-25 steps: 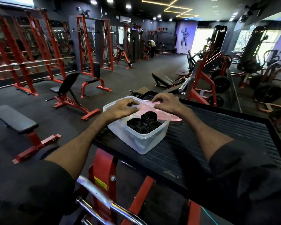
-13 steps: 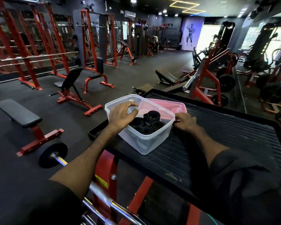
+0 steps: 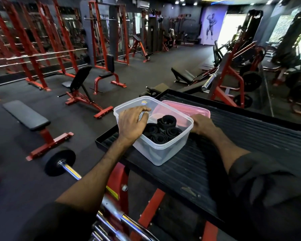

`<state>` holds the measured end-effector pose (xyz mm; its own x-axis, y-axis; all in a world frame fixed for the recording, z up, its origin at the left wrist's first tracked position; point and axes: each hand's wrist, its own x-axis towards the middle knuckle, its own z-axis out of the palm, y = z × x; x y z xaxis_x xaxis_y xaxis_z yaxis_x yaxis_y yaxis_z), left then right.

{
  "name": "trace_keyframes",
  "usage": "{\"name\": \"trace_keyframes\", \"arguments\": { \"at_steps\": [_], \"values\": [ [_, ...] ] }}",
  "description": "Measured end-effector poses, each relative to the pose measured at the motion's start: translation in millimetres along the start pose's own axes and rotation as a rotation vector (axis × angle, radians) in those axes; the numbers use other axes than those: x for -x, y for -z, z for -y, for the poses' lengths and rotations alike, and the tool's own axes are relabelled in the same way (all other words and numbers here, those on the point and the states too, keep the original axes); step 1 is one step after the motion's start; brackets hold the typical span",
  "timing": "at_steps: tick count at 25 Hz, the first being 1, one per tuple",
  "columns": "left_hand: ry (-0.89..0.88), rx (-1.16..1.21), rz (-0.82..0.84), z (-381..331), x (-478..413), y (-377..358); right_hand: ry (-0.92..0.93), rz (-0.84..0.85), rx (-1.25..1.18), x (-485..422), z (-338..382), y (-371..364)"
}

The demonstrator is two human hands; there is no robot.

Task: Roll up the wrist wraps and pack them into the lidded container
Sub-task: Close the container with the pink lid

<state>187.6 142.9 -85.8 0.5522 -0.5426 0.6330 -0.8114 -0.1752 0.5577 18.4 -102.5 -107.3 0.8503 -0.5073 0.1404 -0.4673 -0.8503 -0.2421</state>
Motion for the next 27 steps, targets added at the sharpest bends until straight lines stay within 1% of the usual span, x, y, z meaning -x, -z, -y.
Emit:
{"name": "trace_keyframes", "arguments": {
  "at_steps": [2, 5, 8, 11, 13, 15, 16, 18, 20, 21, 22, 24, 25, 26, 27],
  "values": [
    [-0.001, 0.02, 0.006, 2.8, -0.2, -1.8, -0.046, -0.084, -0.153, 0.6, -1.8, 1.7],
    [-0.004, 0.022, -0.004, 5.8, -2.7, -4.6, -0.179, -0.307, -0.398, -7.5, -4.7, 22.8],
    [0.006, 0.021, -0.007, 5.8, -7.4, -3.8, -0.165, -0.499, -0.592, -9.8, -4.8, 66.0],
    [0.034, -0.018, 0.059, 7.4, -11.3, -2.5, -0.11, -0.599, -0.798, -5.3, 13.4, 114.7],
    [0.042, -0.001, 0.07, 7.8, -18.4, -1.7, -0.049, -0.634, -1.008, 0.1, 30.4, 146.3],
    [0.143, 0.144, 0.073, 3.2, -28.4, 2.9, -0.006, -0.584, -1.193, 11.2, 55.6, 177.3],
    [0.231, 0.289, 0.066, -3.5, -33.6, 8.7, 0.0, -0.539, -1.275, 15.4, 69.8, 190.3],
    [0.426, 0.668, 0.031, -22.0, -44.9, 22.6, -0.021, -0.436, -1.468, 22.0, 97.4, 209.8],
    [0.592, 0.967, -0.047, -47.0, -59.0, 41.0, -0.056, -0.319, -1.674, 24.9, 116.8, 221.2],
    [0.636, 1.047, -0.075, -58.6, -68.1, 51.1, -0.089, -0.269, -1.773, 24.6, 121.4, 224.4],
    [0.641, 1.09, -0.096, -66.4, -77.2, 61.9, -0.122, -0.221, -1.847, 23.2, 125.3, 224.2],
    [0.57, 1.143, -0.132, -81.1, -82.2, 80.9, -0.166, -0.161, -1.877, 20.2, 129.9, 217.1],
    [0.539, 1.166, -0.161, -86.7, -78.8, 85.6, -0.167, -0.14, -1.826, 19.2, 130.9, 211.3],
    [0.515, 1.178, -0.214, -89.4, -71.6, 86.7, -0.166, -0.132, -1.731, 17.1, 132.2, 201.6],
    [0.5, 1.187, -0.281, -90.4, -59.8, 84.3, -0.154, -0.148, -1.575, 17.3, 133.4, 190.4]
  ]
}}
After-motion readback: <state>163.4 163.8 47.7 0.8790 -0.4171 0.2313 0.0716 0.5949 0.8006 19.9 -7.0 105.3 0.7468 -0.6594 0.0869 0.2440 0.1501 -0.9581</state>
